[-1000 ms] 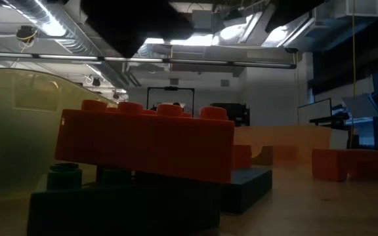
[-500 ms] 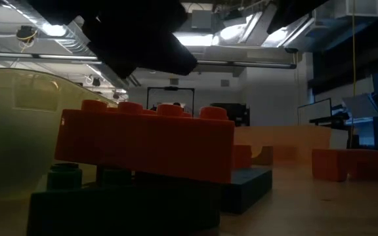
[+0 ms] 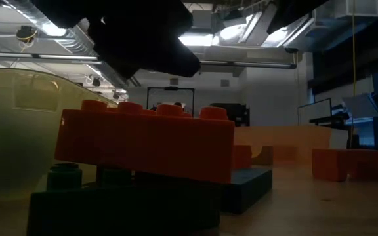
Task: Sort blocks by size
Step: Put the orange rectangle game piece into the yellow bin, then put the green rectangle game piece into the yellow bin
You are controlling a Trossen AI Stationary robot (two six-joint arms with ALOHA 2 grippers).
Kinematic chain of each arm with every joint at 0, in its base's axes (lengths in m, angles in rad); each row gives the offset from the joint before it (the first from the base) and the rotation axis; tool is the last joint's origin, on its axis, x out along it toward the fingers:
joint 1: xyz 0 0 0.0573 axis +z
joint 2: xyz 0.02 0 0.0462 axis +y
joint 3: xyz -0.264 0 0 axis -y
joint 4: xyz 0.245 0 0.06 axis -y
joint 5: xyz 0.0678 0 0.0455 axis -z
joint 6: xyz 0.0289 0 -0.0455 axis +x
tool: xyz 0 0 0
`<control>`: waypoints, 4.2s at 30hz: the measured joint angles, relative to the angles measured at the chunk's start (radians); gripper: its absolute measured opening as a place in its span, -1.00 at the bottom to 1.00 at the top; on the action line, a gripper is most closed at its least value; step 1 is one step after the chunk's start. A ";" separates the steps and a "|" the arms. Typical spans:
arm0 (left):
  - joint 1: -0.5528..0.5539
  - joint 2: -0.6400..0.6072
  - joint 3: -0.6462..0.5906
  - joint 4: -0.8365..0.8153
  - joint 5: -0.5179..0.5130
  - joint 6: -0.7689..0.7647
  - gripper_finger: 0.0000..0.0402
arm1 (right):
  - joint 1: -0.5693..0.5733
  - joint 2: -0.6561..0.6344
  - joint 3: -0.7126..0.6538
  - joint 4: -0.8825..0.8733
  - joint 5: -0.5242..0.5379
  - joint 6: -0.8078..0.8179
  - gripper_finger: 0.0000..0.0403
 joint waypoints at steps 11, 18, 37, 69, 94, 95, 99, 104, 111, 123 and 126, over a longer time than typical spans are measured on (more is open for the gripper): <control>-0.019 0.005 0.001 -0.006 -0.004 0.078 -0.22 | 0.000 0.001 0.000 0.000 -0.003 0.000 0.45; -0.023 0.040 0.001 -0.002 0.003 0.078 -0.22 | 0.000 0.001 0.000 -0.001 -0.003 0.000 0.45; -0.020 0.078 0.017 -0.019 0.008 0.084 -0.22 | 0.000 0.001 0.000 -0.006 -0.025 0.000 0.45; 0.016 0.075 0.126 -0.033 0.008 0.138 -0.22 | 0.000 0.001 0.000 -0.007 -0.026 -0.001 0.45; 0.115 0.025 0.198 -0.246 0.076 -0.143 0.10 | 0.000 0.000 0.000 -0.028 -0.034 -0.004 0.45; 0.114 0.025 0.216 -0.246 0.103 -0.112 0.11 | 0.000 0.000 0.000 -0.028 -0.034 -0.004 0.45; 0.106 0.025 0.335 -0.364 0.148 -0.056 0.12 | 0.000 0.000 0.000 -0.029 -0.034 -0.004 0.45; 0.106 0.052 0.478 -0.553 0.150 -0.086 0.12 | 0.000 0.000 0.000 -0.030 -0.034 -0.004 0.45; 0.105 0.145 0.580 -0.702 0.269 -0.177 0.13 | 0.000 0.000 0.000 -0.035 -0.034 -0.005 0.45; 0.110 0.237 0.602 -0.907 0.316 -0.164 0.13 | 0.000 0.000 0.000 -0.054 -0.034 -0.005 0.45; 0.120 0.237 0.594 -0.896 0.294 -0.171 0.13 | 0.000 0.000 0.000 -0.056 -0.034 -0.005 0.45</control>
